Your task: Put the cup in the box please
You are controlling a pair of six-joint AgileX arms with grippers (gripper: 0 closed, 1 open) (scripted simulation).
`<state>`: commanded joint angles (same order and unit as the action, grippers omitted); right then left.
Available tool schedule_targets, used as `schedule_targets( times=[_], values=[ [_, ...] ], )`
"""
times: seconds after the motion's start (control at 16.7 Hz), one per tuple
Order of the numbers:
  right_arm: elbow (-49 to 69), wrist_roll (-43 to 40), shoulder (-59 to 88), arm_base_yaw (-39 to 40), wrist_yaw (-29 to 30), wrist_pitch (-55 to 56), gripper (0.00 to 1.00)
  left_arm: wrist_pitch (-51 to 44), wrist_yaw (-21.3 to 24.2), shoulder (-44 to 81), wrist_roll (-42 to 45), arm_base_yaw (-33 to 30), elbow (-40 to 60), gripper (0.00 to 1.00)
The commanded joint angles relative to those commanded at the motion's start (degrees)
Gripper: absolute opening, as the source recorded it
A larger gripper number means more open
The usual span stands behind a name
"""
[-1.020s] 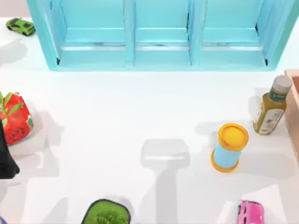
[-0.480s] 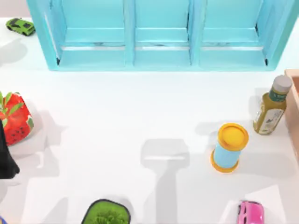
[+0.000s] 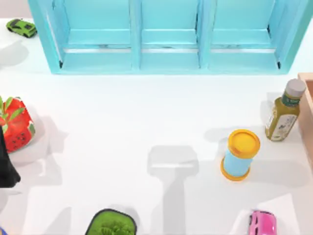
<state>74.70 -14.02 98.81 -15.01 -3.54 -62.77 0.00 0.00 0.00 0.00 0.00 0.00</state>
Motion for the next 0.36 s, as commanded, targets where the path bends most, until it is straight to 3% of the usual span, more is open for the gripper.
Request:
schedule_targets(
  times=[0.36],
  values=[
    [0.0,0.0,0.0,0.0,0.0,0.0,1.0,0.0,0.0,0.0,0.0,0.0,0.0,1.0]
  ],
)
